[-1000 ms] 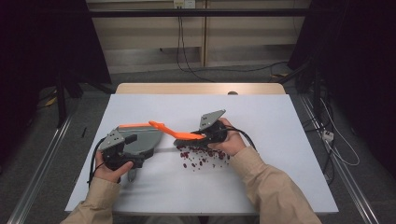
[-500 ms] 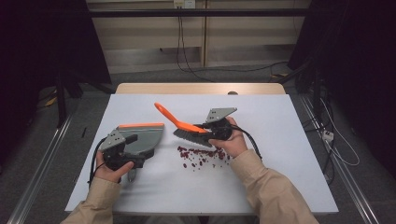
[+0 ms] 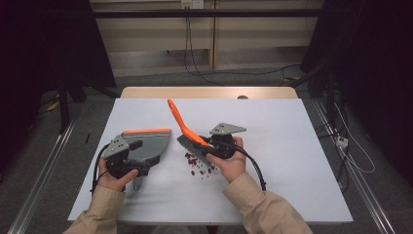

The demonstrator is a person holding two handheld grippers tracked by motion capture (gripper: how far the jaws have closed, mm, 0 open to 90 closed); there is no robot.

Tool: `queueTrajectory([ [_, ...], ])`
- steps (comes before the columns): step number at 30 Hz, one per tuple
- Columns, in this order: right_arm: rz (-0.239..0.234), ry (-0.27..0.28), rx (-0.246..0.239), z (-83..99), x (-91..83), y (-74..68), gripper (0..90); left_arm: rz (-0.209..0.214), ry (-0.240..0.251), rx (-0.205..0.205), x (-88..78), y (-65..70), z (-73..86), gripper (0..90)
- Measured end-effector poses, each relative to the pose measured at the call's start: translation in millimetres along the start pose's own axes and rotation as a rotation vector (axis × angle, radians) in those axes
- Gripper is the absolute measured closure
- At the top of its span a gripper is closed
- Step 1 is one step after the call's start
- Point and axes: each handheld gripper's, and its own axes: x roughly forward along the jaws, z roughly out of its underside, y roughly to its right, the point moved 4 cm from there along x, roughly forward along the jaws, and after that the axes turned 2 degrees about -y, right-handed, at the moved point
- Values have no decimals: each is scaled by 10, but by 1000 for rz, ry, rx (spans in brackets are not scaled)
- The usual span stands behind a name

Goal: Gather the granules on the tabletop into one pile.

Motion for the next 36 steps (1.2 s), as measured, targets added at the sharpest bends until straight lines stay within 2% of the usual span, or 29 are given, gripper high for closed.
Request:
queueTrajectory([
  [7, -40, -4, 37, 19, 57, -148, 711, -3, 2, -4, -8, -10, -2, 75],
  [15, -20, -4, 78, 72, 133, -197, 711, -1, -5, 6, 7, 2, 4, 75],
  [21, -25, -10, 101, 108, 196, -289, 711, -1, 0, 8, 2, 5, -3, 75],
  [23, -39, -15, 115, 120, 224, -326, 711, -1, -1, 8, 0, 2, -2, 75],
  [28, -52, -54, 124, 206, 325, -392, 711, -2, 1, 12, -5, 3, -5, 75],
  [30, -41, -78, 129, 265, 372, -385, 711, -4, 3, 9, -9, 6, -8, 75],
  [36, 16, -93, 157, 289, 346, -266, 709, -6, 3, 11, -9, 7, -9, 75],
])
